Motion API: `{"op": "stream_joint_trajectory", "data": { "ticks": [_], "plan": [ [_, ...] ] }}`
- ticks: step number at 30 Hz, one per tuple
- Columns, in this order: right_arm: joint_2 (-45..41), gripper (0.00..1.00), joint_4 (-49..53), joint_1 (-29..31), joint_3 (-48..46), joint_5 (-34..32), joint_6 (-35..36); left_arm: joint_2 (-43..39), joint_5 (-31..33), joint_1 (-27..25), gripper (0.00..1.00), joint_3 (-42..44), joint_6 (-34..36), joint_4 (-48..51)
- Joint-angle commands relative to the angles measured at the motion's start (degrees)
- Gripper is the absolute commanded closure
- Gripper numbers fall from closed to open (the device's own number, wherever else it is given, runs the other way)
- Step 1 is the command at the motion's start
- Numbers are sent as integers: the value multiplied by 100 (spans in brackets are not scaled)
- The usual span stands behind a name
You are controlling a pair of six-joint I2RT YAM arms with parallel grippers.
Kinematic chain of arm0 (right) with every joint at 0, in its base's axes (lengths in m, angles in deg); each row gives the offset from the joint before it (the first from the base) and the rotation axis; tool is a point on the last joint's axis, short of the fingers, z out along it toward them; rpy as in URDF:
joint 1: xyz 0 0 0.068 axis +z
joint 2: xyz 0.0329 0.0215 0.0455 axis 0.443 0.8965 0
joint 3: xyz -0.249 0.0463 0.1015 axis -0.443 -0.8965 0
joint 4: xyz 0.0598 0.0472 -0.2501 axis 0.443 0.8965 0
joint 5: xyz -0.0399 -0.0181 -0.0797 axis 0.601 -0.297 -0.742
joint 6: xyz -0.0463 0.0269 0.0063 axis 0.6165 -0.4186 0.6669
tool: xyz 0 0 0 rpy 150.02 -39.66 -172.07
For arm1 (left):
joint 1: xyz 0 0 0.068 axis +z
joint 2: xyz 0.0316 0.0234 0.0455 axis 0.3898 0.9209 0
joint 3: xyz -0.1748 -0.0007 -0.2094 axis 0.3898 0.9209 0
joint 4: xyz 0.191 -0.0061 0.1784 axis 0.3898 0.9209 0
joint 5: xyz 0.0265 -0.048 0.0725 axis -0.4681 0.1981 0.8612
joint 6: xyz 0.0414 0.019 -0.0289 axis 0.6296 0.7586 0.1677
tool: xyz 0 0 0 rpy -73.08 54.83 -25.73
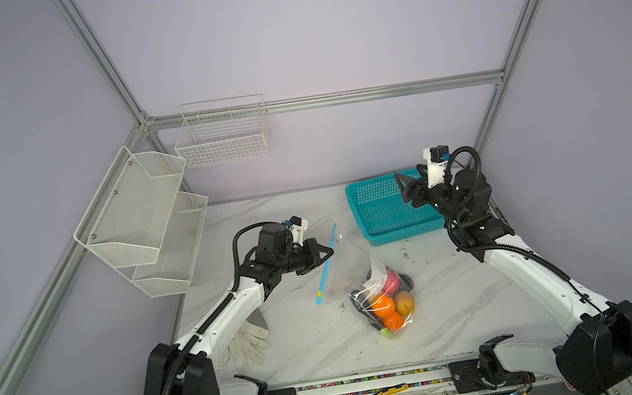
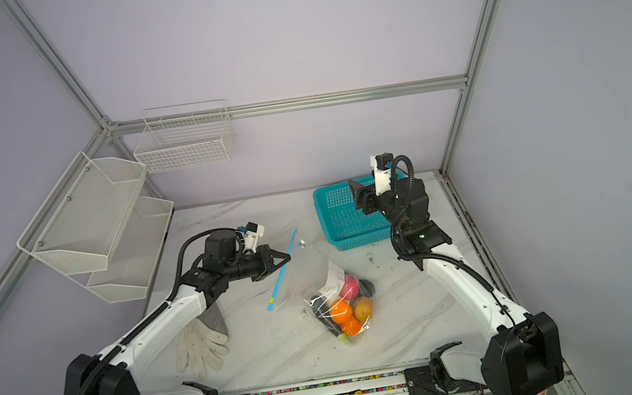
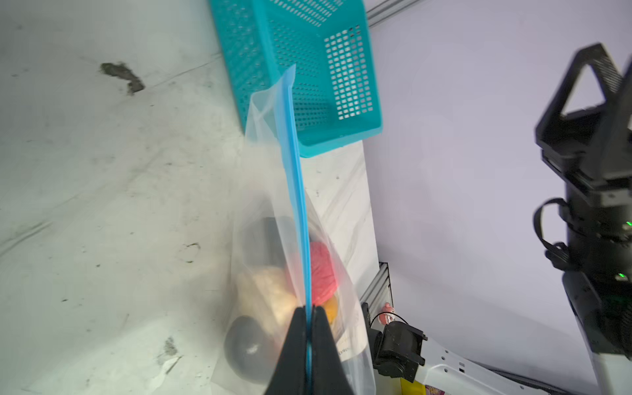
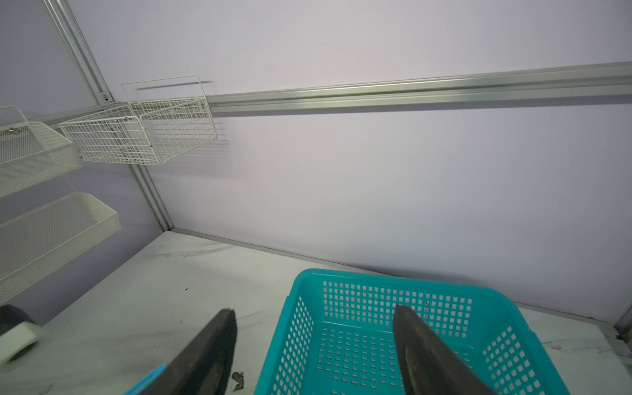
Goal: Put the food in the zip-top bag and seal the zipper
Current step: 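Open both grippers and lower the sealed bag onto the table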
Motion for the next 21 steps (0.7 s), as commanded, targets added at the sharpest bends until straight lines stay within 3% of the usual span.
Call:
{"op": "stream_joint_trajectory", "data": {
  "ticks": [1,5,10,17,21],
  "plan": [
    [-252,26,-152,25,-249,474,-147,154,-548,452,100,327,583,-391],
    [-488,27,-207,261,-737,725,-281,342,-455,1001,100,973,627,-1056],
    [-590,28,-224,1052,-1393,583,-314,775,-361,1427,94,1132,697,-1011],
    [-522,31,-850,2244,-2536,30,-507,1214,206,1751,70,1183,717,-817],
    [-56,38,-1222,2519,-2860,-202,-571,1171,449,1882,58,1135,716,-729]
  ]
}}
